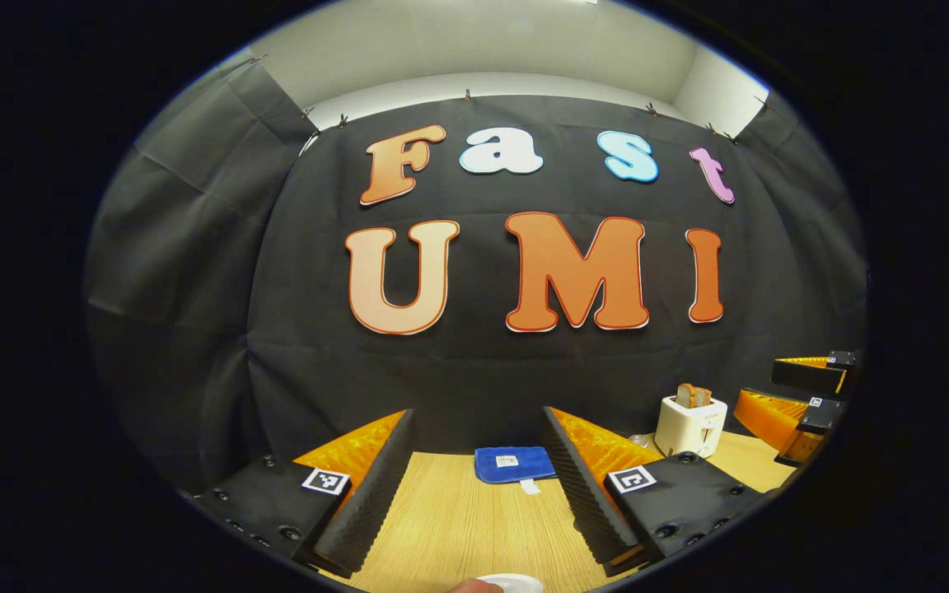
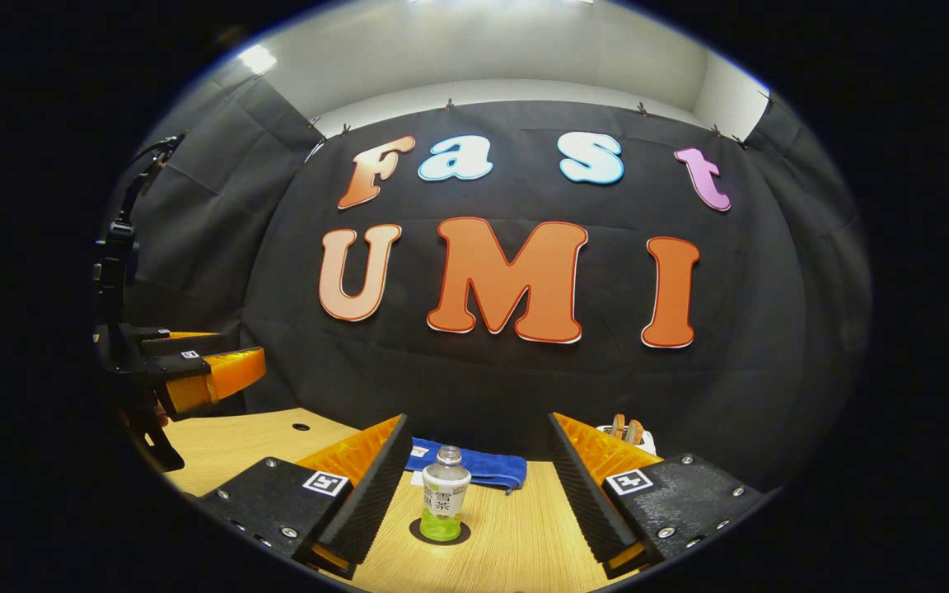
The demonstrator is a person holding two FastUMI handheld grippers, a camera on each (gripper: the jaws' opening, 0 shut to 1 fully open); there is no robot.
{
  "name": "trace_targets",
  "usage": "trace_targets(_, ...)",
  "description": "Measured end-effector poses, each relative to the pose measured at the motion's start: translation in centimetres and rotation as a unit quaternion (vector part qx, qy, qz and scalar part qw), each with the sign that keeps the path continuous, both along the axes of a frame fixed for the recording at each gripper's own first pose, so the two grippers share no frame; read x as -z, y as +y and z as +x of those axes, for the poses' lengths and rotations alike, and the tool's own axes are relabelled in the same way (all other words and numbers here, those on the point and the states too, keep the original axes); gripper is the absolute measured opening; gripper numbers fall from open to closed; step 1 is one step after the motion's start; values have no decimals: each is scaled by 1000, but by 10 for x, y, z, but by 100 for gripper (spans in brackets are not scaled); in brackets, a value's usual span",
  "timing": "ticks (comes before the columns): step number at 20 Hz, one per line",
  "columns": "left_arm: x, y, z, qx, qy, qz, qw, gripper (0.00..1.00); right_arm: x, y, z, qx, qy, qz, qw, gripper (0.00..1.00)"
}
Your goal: Open the teacup lid with one hand, grasp the water bottle and pour water into the teacup with the other hand; after pouring, place the water bottle on the coaster and then close the teacup lid.
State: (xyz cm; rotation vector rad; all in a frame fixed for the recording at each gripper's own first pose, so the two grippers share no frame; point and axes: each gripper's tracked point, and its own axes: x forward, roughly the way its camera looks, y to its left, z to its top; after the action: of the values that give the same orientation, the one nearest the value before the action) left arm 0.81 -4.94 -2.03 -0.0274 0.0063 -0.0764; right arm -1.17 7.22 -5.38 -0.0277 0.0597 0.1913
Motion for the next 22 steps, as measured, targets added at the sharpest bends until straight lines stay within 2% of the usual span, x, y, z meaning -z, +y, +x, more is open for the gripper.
trace_targets(7, 2, 1, 1, 0, 2, -2, 1000, 98, 0, 1, 0, -2, 1, 2, 1000, 95)
trace_targets(8, 3, -1, -1, 2, 2, -2, 1000, 95, 1, 2, 0, -3, 2, 2, 1000, 98)
trace_targets(9, 2, 0, -1, 1, 2, -3, 1000, 98, 1, 2, 0, -4, 2, 2, 1000, 98)
trace_targets(22, 1, 0, -2, -2, -1, -1, 1000, 98, 2, -2, 0, -1, 4, 3, 1000, 98)
